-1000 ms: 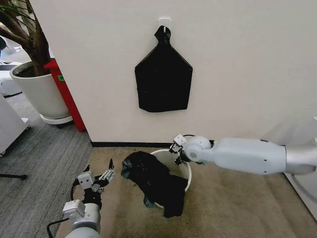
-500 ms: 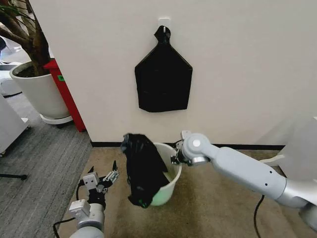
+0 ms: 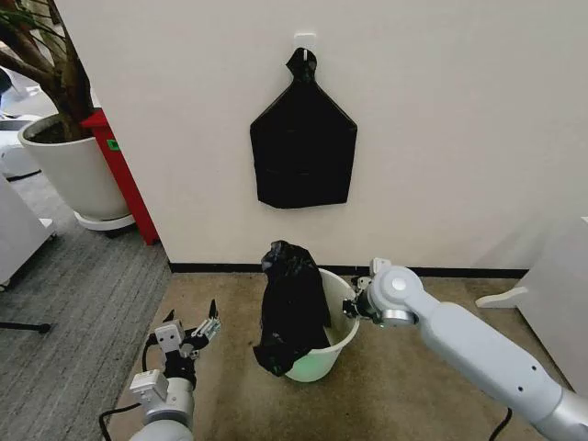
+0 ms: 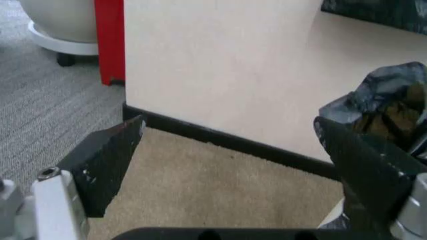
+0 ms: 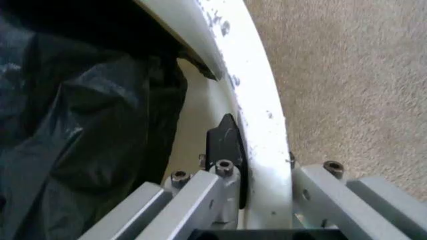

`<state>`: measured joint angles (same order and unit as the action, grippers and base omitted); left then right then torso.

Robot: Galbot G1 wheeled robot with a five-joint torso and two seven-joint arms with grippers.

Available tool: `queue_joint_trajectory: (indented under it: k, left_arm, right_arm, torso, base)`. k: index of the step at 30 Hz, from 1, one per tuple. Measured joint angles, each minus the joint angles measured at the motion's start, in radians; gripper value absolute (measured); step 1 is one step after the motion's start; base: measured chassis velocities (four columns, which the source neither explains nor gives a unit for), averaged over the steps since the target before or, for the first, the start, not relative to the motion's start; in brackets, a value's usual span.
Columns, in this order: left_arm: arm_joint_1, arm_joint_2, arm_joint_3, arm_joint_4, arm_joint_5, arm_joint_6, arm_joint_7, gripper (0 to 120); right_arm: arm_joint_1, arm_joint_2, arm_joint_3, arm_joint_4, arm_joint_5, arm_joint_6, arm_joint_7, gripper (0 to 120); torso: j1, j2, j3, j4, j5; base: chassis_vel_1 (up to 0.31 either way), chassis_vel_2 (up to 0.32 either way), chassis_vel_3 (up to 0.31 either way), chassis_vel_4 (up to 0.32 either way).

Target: Place the garbage bag over the trash bin.

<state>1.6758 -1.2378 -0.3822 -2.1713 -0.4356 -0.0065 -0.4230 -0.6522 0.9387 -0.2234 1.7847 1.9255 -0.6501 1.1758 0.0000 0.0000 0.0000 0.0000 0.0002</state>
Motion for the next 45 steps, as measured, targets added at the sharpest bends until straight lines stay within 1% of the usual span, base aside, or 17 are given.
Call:
queue_joint_trajectory:
  k: [3, 11, 15, 18, 21, 24, 26, 28, 29, 31, 34, 37, 39, 40, 41, 43, 45]
  left_arm:
    - [0.01, -0.002, 0.003, 0.006, 0.011, 0.0, 0.0, 99]
    - [0.009, 0.001, 0.013, 0.009, 0.018, 0.0, 0.0, 99]
    - [0.012, 0.001, 0.023, 0.01, 0.025, 0.0, 0.0, 99]
    - [0.011, 0.001, 0.026, 0.012, 0.027, 0.0, 0.0, 99]
    - [0.008, 0.002, 0.026, 0.012, 0.027, 0.0, 0.0, 99]
    - [0.005, 0.003, 0.028, 0.013, 0.027, 0.0, 0.001, 99]
    - [0.006, 0.003, 0.028, 0.013, 0.027, 0.0, 0.001, 99]
    - [0.009, 0.004, 0.029, 0.013, 0.027, 0.0, 0.001, 99]
    - [0.009, 0.006, 0.029, 0.013, 0.027, 0.0, 0.001, 99]
    - [0.01, 0.011, 0.028, 0.012, 0.025, 0.0, 0.001, 99]
    - [0.01, 0.019, 0.026, 0.008, 0.017, 0.001, 0.001, 99]
    - [0.002, 0.043, 0.016, -0.006, -0.032, 0.02, 0.001, 100]
    - [-0.004, 0.056, 0.013, -0.017, -0.065, 0.034, 0.001, 100]
    - [-0.011, 0.073, 0.01, -0.034, -0.112, 0.055, 0.001, 99]
    - [-0.011, 0.073, 0.01, -0.034, -0.112, 0.055, 0.001, 99]
    - [-0.021, 0.103, 0.006, -0.057, -0.188, 0.076, 0.017, 99]
    - [-0.034, 0.14, 0.001, -0.063, -0.256, 0.077, 0.053, 99]
  right_arm:
    - [-0.058, 0.01, 0.029, 0.013, -0.042, -0.002, -0.016, 0]
    - [-0.12, 0.023, 0.05, 0.016, -0.113, -0.007, -0.038, 0]
    - [-0.132, 0.038, 0.071, 0.012, -0.113, -0.055, -0.022, 0]
    - [-0.123, 0.047, 0.079, 0.014, -0.087, -0.078, 0.035, 11]
    - [-0.112, 0.049, 0.074, 0.017, -0.077, -0.078, 0.062, 18]
    - [-0.09, 0.062, 0.069, 0.039, -0.07, -0.054, 0.11, 34]
    - [-0.089, 0.064, 0.069, 0.043, -0.072, -0.049, 0.113, 34]
    - [-0.078, 0.076, 0.065, 0.067, -0.08, -0.027, 0.133, 46]
    - [-0.075, 0.079, 0.064, 0.073, -0.08, -0.024, 0.138, 47]
    - [-0.065, 0.083, 0.055, 0.088, -0.082, -0.018, 0.151, 57]
    - [-0.057, 0.084, 0.054, 0.104, -0.088, -0.016, 0.16, 64]
    - [-0.04, 0.079, 0.076, 0.168, -0.116, -0.009, 0.173, 79]
    - [-0.038, 0.061, 0.082, 0.216, -0.21, -0.007, 0.162, 84]
    - [-0.047, 0.023, 0.083, 0.282, -0.378, -0.002, 0.111, 90]
    - [-0.047, 0.023, 0.083, 0.282, -0.378, -0.002, 0.111, 90]
    - [-0.106, -0.038, 0.09, 0.386, -0.621, 0.0, -0.015, 98]
    - [-0.198, -0.083, 0.108, 0.494, -0.838, -0.001, -0.16, 100]
  torso:
    - [0.0, 0.0, 0.0, 0.0001, 0.0]
    - [0.0, 0.0, 0.0, -0.0002, -0.0006]
    - [0.0, 0.0, 0.0, -0.0001, -0.0001]
    - [0.0, 0.0, 0.0, -0.0001, -0.0003]
    - [0.0, 0.0, 0.0, 0.0, 0.0001]
    - [0.0, 0.0, 0.0, 0.0003, 0.0]
    - [0.0, 0.0, 0.0, 0.0002, 0.0001]
    - [0.0, 0.0, 0.0, 0.0, 0.0]
    - [0.0, 0.0, 0.0, 0.0001, 0.0]
    - [0.0, 0.0, 0.0, 0.0002, 0.0]
    - [0.0, 0.0, 0.0, 0.0001, -0.0001]
    - [0.0, 0.0, 0.0, 0.0003, -0.0001]
    - [0.0, 0.0, 0.0, 0.0004, 0.0]
    - [0.0, 0.0, 0.0, 0.0004, -0.0002]
    - [0.0, 0.0, 0.0, 0.0004, -0.0002]
    - [0.0, 0.0, 0.0, 0.0, -0.0003]
    - [0.0, 0.0, 0.0, -0.0007, -0.0001]
  base:
    - [0.0, 0.0, 0.0, 0.0]
    - [0.0, 0.0, 0.0, 0.0]
    - [0.0, 0.0, 0.0, 0.0]
    - [0.0, 0.0, 0.0, 0.0]
    - [0.0, 0.0, 0.0, 0.0]
    - [0.0, 0.0, 0.0, 0.0]
    - [0.0, 0.0, 0.0, 0.0]
    - [0.0, 0.0, 0.0, 0.0]
    - [0.0, 0.0, 0.0, 0.0]
    - [0.0, 0.0, 0.0, 0.0]
    - [0.0, 0.0, 0.0, 0.0]
    - [0.0, 0.0, 0.0, 0.0]
    - [0.0, 0.0, 0.0, 0.0]
    - [0.0, 0.0, 0.0, 0.0]
    - [0.0, 0.0, 0.0, 0.0]
    - [0.0, 0.0, 0.0, 0.0]
    - [0.0, 0.0, 0.0, 0.0]
